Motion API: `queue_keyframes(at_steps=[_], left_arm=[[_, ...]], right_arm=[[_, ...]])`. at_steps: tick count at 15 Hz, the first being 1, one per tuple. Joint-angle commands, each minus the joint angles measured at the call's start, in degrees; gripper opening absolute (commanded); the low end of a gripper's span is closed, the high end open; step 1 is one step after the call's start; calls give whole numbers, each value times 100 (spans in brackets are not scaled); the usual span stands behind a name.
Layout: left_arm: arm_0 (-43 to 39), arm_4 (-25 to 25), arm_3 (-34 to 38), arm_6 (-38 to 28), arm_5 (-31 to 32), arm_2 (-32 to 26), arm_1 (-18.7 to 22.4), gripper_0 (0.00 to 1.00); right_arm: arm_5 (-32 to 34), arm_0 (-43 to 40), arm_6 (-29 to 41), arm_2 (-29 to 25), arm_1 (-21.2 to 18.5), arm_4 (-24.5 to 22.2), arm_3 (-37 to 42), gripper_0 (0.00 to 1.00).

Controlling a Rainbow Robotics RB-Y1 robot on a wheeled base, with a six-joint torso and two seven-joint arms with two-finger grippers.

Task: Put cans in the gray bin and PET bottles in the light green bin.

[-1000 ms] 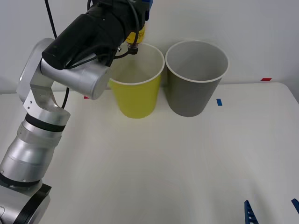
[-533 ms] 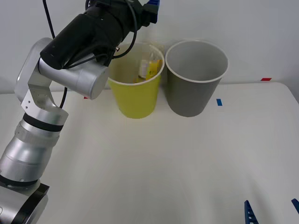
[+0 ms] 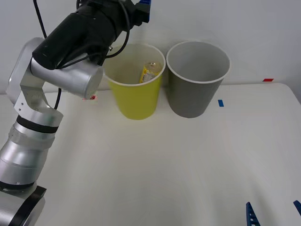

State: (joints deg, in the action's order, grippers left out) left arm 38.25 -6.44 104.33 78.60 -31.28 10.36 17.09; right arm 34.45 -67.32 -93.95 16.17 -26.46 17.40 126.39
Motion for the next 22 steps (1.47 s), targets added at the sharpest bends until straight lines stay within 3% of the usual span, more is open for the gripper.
queue_keyframes(at_steps=[1,6,11,18,22], left_arm=[[-371,116,1590,138,-2120,-483,110,100],[-1268,-51,2337,1035,-2155,-1195,-83,100],[-2023,28,3594,1175,-3473,-1643,-250,100],[-3588,-1246,4236,2274,-3447,-2706,-558,100],[-4519,-1853,4253,2318,-2541,-2926,-610,100]], right_arm=[[0,0,0,0,0,0,0,100],[0,0,0,0,0,0,0,100],[0,0,0,0,0,0,0,100],[0,0,0,0,0,0,0,100],[0,0,0,0,0,0,0,100]])
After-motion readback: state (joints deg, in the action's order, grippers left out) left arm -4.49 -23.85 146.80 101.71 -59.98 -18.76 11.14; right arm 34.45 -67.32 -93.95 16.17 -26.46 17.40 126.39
